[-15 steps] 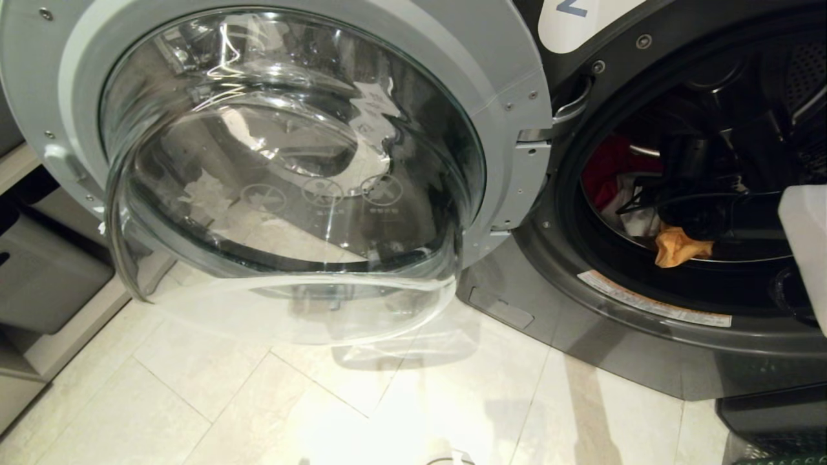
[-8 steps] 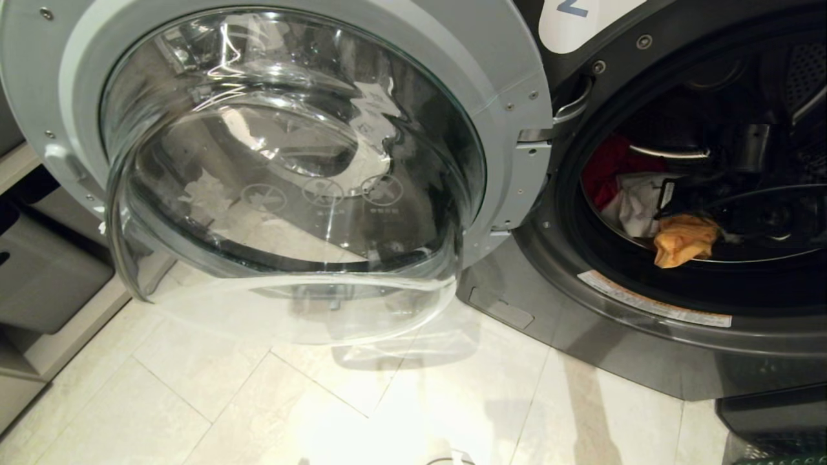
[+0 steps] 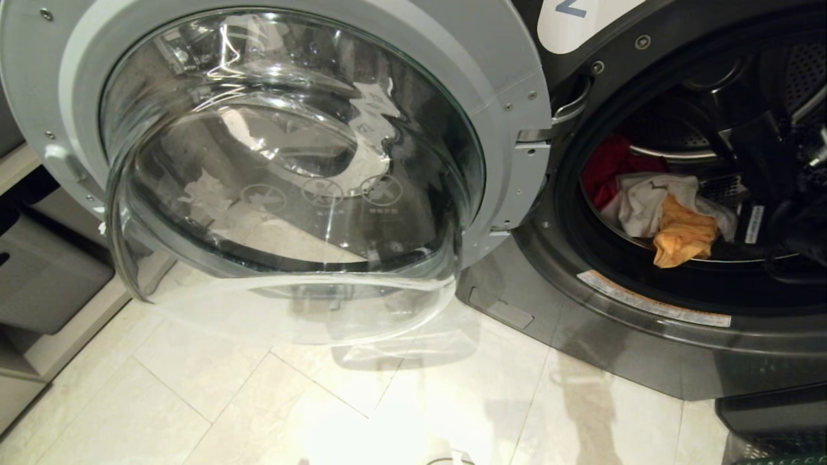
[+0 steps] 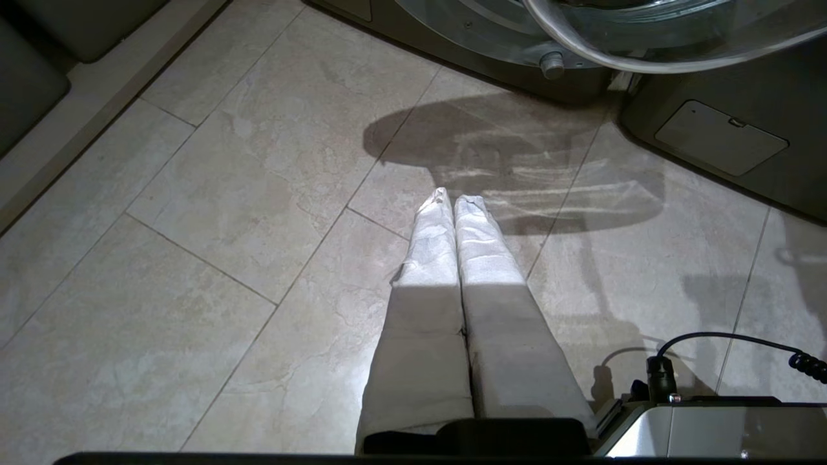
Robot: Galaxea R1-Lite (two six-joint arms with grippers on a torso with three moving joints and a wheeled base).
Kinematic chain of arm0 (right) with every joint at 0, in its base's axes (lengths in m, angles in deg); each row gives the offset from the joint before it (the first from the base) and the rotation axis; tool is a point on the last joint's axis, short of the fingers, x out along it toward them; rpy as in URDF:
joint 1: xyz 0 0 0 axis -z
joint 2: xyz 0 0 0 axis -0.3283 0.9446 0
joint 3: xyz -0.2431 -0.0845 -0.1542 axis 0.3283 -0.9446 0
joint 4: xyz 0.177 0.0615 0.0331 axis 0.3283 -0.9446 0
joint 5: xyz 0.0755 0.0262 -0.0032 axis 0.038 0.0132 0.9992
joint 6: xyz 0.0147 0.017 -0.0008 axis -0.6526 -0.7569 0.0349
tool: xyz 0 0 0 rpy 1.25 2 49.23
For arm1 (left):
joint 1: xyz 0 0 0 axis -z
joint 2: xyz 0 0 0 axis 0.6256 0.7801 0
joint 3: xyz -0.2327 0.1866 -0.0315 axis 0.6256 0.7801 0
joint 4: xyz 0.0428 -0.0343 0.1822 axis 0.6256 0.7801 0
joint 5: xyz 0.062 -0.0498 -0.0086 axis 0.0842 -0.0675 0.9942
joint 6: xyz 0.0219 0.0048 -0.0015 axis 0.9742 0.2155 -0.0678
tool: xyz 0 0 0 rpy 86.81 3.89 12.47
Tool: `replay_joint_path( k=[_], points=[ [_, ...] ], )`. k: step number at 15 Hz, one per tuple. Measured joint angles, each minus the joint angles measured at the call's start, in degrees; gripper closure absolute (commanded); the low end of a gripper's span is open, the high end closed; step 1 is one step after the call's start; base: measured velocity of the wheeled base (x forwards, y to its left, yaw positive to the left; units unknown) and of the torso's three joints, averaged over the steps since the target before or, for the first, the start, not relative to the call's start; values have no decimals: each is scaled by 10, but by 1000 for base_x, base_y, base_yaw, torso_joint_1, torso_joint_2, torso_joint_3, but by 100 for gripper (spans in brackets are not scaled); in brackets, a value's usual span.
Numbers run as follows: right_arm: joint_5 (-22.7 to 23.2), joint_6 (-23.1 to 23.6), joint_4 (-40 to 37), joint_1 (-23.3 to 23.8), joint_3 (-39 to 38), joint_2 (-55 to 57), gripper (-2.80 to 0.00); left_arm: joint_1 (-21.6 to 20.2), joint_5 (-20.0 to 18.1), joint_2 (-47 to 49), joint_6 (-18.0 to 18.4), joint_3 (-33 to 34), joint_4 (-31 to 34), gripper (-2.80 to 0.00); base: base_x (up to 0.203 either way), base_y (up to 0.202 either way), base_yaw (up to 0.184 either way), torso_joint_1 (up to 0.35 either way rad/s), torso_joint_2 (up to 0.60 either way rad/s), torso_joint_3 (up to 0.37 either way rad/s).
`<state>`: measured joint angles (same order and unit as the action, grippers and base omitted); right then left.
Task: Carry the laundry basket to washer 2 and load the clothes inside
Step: Place the clothes into the washing machine
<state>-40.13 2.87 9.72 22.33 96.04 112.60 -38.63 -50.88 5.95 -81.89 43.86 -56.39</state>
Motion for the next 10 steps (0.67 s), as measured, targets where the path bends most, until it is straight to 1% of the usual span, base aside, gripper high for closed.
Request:
replay_joint_path(
  k=[1,3,5,7,8,9,10],
  points=[
    [30,18,-17,-1,-28,-39,0,0,0,0,0,0,0,0,0,0,0,0,0,0],
    [114,50,-77,-2,-60,-102,0,0,0,0,0,0,0,0,0,0,0,0,0,0],
    [223,62,-135,-7,-70,-143,0,0,0,0,0,0,0,0,0,0,0,0,0,0],
    [341,62,-149,-9,-83,-179,0,0,0,0,0,0,0,0,0,0,0,0,0,0],
    [386,61,-152,-10,-100,-198,0,0,0,0,0,0,0,0,0,0,0,0,0,0],
    [413,60,-159,-10,-119,-217,0,0,0,0,0,0,0,0,0,0,0,0,0,0],
    [412,62,-182,-11,-134,-232,0,0,0,0,0,0,0,0,0,0,0,0,0,0]
  ],
)
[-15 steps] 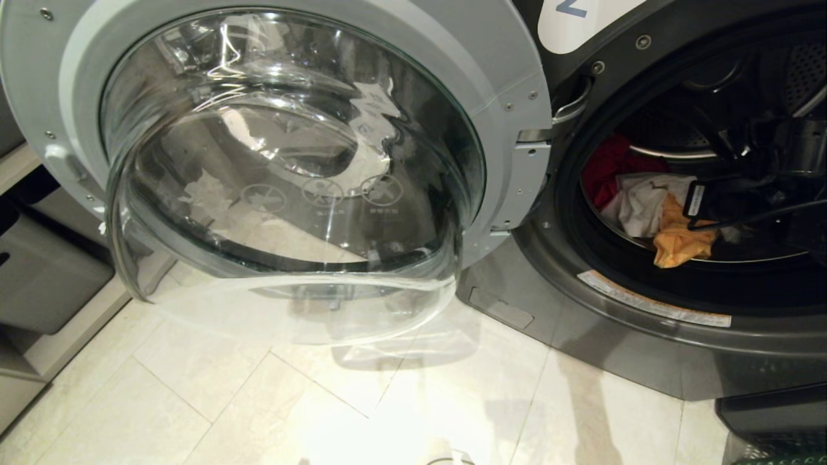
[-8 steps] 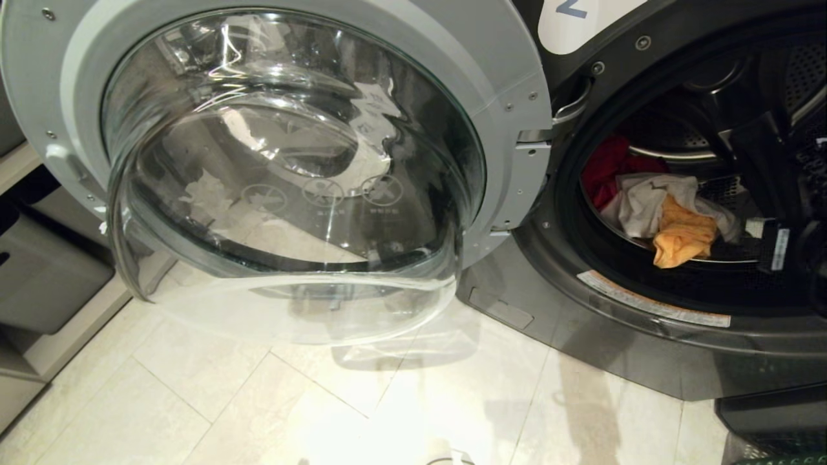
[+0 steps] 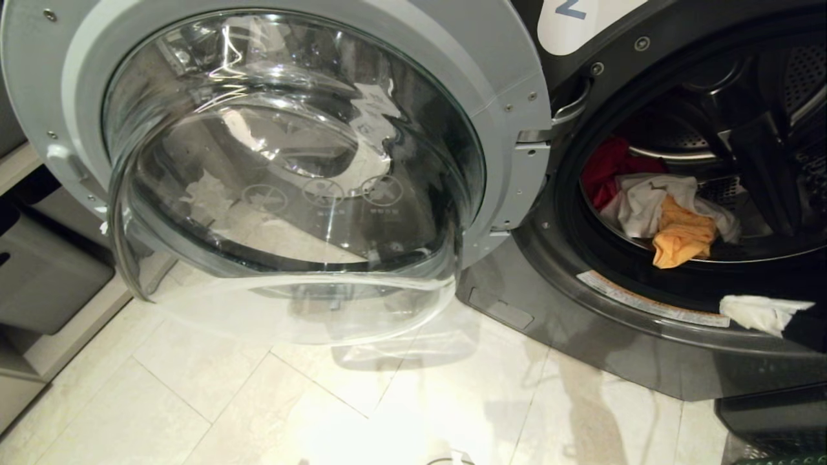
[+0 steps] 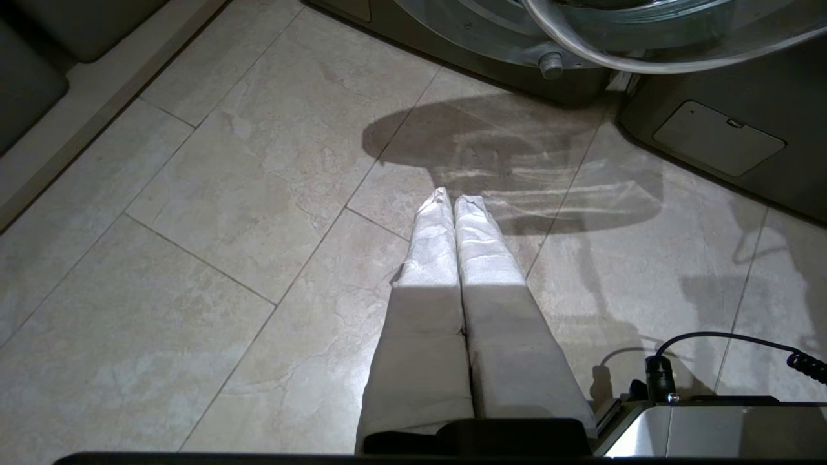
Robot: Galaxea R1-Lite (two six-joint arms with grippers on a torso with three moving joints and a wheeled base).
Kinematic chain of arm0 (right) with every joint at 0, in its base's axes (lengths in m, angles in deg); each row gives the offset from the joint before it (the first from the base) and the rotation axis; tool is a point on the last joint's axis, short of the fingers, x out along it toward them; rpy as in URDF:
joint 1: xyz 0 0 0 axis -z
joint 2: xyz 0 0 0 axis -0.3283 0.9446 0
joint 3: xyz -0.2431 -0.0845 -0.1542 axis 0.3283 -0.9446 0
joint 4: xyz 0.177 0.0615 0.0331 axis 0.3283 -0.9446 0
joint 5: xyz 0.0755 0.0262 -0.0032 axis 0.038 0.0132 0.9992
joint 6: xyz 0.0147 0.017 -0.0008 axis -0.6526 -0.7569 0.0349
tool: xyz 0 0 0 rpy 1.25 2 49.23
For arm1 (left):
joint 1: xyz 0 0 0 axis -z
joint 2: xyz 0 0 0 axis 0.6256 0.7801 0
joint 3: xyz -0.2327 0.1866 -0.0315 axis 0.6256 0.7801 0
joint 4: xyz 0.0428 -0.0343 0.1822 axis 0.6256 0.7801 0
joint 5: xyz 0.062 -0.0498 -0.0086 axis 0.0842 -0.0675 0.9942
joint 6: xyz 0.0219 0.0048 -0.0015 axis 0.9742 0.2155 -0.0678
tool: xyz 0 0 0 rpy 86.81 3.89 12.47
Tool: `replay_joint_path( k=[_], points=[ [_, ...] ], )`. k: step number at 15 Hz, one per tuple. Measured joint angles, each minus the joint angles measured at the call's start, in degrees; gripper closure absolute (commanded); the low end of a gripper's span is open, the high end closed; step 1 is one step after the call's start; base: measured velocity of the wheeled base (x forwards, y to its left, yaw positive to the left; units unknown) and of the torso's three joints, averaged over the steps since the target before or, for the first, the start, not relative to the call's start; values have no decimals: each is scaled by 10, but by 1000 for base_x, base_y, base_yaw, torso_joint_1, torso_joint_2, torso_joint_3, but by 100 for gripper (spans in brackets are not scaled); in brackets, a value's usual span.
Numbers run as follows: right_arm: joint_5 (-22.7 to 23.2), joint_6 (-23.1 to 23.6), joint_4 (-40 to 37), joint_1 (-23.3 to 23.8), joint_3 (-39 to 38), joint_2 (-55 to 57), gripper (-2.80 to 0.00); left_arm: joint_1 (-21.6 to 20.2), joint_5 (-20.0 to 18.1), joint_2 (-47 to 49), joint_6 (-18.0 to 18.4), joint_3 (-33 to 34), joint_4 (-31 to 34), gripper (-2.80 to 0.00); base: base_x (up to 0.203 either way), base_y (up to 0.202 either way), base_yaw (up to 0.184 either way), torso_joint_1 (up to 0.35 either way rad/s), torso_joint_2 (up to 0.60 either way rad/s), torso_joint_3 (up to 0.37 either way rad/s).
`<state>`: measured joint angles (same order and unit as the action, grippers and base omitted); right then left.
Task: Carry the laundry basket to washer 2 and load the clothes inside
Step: Place the clothes into the washing machine
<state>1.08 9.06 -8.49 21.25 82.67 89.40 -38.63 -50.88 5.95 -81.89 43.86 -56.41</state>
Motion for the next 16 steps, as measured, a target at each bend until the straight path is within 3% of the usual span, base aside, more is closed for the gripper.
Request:
replay_joint_path(
  k=[2,5,6,12,16],
  points=[
    [-58,11,-35,-11,-25,-17,0,0,0,0,0,0,0,0,0,0,0,0,0,0],
    [-181,83,-44,-34,-95,-24,0,0,0,0,0,0,0,0,0,0,0,0,0,0],
    [-205,88,-45,-37,-120,-25,0,0,0,0,0,0,0,0,0,0,0,0,0,0],
    [-259,87,-9,-34,-310,-127,0,0,0,0,0,0,0,0,0,0,0,0,0,0],
    [-278,75,4,-21,-373,-229,0,0,0,0,0,0,0,0,0,0,0,0,0,0]
  ],
)
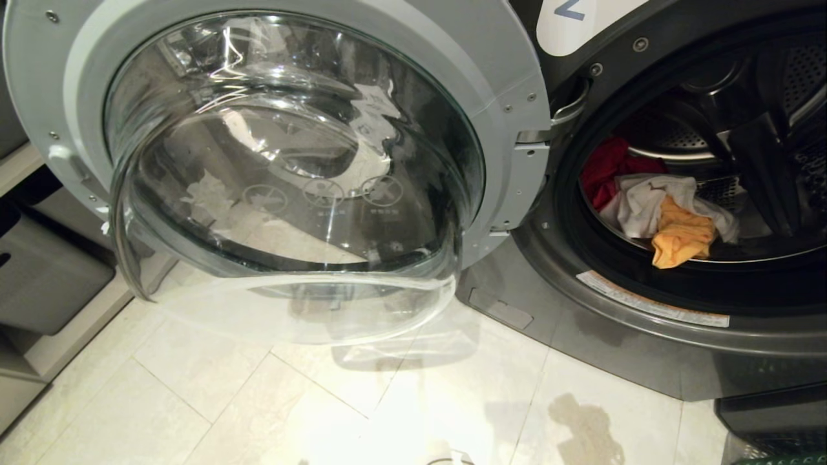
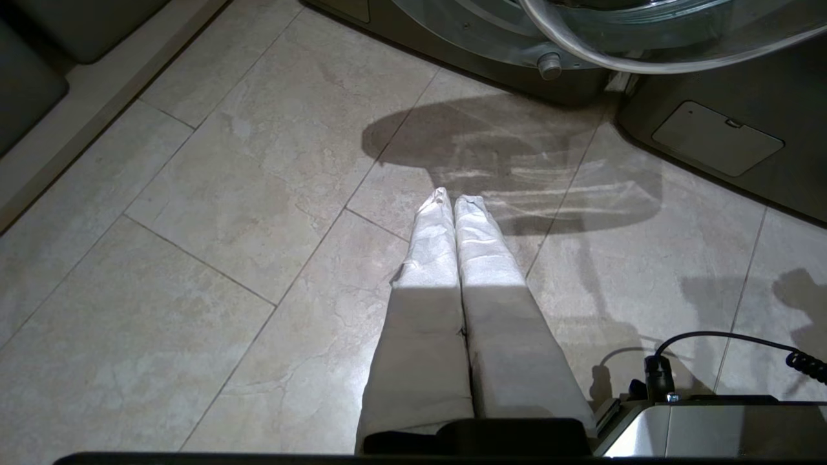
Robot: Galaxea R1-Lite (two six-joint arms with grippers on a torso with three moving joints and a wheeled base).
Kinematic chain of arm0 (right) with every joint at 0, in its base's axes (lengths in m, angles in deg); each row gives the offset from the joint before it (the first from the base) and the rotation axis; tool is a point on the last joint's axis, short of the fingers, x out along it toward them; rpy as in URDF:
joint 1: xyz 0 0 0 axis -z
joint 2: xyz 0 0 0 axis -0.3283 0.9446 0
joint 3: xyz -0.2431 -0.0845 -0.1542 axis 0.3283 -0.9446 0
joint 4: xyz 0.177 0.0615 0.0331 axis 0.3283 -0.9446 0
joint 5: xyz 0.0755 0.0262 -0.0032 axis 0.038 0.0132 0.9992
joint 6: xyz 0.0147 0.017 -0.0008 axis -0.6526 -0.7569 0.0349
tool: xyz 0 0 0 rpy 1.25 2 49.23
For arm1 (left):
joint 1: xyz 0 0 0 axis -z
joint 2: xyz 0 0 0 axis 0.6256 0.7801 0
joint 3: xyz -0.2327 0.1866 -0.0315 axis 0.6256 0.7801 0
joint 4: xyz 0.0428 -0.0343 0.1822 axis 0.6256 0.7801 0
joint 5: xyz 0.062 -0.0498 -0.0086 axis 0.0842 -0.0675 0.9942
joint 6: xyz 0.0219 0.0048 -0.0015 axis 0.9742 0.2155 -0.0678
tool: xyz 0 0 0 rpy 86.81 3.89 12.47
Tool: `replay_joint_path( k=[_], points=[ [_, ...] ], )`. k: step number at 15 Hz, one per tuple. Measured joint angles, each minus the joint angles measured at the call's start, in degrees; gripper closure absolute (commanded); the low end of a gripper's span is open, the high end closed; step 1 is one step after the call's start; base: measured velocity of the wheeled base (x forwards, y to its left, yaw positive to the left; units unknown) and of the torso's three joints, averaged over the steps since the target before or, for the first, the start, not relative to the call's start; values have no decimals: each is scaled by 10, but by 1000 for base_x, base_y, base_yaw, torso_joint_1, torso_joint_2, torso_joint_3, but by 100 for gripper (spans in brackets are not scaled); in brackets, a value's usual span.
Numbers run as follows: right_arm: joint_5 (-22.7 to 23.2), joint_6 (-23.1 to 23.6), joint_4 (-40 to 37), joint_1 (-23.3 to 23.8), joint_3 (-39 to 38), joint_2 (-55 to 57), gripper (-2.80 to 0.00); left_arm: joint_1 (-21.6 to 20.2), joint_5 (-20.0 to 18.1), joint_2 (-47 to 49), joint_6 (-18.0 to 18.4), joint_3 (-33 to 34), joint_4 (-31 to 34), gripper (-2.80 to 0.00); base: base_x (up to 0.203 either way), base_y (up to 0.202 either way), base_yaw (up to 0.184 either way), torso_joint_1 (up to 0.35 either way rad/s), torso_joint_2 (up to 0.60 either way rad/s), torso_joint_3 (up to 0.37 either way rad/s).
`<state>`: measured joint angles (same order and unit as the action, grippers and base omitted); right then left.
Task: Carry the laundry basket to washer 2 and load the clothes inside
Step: Place the clothes into the washing machine, then close the washing machine door with the left hand
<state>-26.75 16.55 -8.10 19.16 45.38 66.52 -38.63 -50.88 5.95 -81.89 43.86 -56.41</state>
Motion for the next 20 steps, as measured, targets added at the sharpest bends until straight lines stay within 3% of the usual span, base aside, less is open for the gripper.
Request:
replay_joint_path(
  k=[3,9,20],
  points=[
    [-2,-22,-3,0,-10,-55,0,0,0,0,0,0,0,0,0,0,0,0,0,0],
    [-13,-113,-28,-24,-10,-179,0,0,0,0,0,0,0,0,0,0,0,0,0,0],
    [-12,-108,-33,-7,-11,-346,0,0,0,0,0,0,0,0,0,0,0,0,0,0]
  ],
)
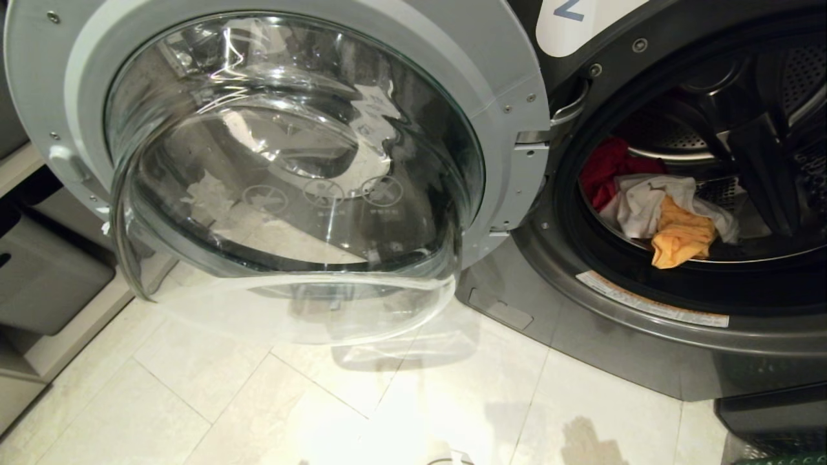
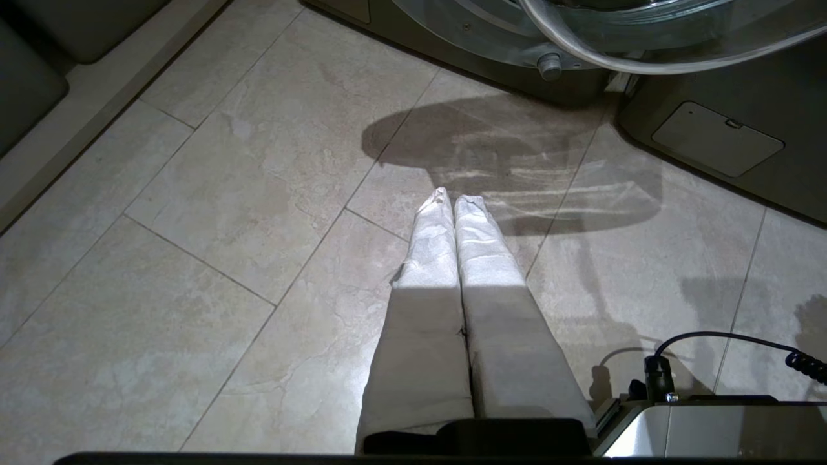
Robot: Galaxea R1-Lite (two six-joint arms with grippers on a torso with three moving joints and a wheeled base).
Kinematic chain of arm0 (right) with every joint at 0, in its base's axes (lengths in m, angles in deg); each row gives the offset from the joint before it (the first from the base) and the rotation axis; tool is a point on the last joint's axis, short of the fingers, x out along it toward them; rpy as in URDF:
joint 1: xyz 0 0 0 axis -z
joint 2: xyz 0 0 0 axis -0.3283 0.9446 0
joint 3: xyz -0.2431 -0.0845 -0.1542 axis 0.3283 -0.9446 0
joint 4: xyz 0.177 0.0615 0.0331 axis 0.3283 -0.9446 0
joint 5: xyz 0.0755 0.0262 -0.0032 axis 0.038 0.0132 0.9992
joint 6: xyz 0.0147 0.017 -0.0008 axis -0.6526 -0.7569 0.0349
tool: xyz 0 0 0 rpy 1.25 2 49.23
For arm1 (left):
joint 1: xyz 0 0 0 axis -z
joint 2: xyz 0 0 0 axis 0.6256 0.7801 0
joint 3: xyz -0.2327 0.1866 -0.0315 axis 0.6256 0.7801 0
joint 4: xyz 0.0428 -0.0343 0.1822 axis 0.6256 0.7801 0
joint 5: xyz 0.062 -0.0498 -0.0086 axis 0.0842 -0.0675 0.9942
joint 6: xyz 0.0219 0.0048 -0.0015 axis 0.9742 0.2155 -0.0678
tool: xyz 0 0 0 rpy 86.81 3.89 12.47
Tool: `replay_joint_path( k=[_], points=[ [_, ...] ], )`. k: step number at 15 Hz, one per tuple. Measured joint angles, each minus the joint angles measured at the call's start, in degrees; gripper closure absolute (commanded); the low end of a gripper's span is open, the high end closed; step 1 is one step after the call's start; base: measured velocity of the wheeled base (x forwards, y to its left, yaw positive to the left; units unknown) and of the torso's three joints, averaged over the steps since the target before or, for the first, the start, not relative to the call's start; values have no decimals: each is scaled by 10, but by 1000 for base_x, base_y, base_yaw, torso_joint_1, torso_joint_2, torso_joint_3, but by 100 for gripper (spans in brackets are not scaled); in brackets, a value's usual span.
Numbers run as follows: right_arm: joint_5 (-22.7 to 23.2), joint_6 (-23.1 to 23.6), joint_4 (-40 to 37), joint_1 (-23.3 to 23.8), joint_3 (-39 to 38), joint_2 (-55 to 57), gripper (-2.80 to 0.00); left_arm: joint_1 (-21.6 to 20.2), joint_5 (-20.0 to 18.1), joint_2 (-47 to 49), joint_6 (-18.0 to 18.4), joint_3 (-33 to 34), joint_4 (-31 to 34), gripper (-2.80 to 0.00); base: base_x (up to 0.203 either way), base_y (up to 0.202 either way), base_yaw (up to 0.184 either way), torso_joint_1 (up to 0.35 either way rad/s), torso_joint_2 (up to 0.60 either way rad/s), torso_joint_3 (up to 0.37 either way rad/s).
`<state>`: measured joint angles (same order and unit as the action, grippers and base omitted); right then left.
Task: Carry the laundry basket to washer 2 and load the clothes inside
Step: Close the washing machine door with the left hand
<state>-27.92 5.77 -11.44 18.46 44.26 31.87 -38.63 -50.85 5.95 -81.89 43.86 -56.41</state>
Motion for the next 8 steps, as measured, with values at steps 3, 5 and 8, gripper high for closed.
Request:
replay_joint_path(
  k=[3,5,8],
  points=[
    [2,11,0,0,0,-9,0,0,0,0,0,0,0,0,0,0,0,0,0,0],
    [3,27,1,1,0,-10,0,0,0,0,0,0,0,0,0,0,0,0,0,0],
    [3,32,1,1,0,-11,0,0,0,0,0,0,0,0,0,0,0,0,0,0]
  ],
)
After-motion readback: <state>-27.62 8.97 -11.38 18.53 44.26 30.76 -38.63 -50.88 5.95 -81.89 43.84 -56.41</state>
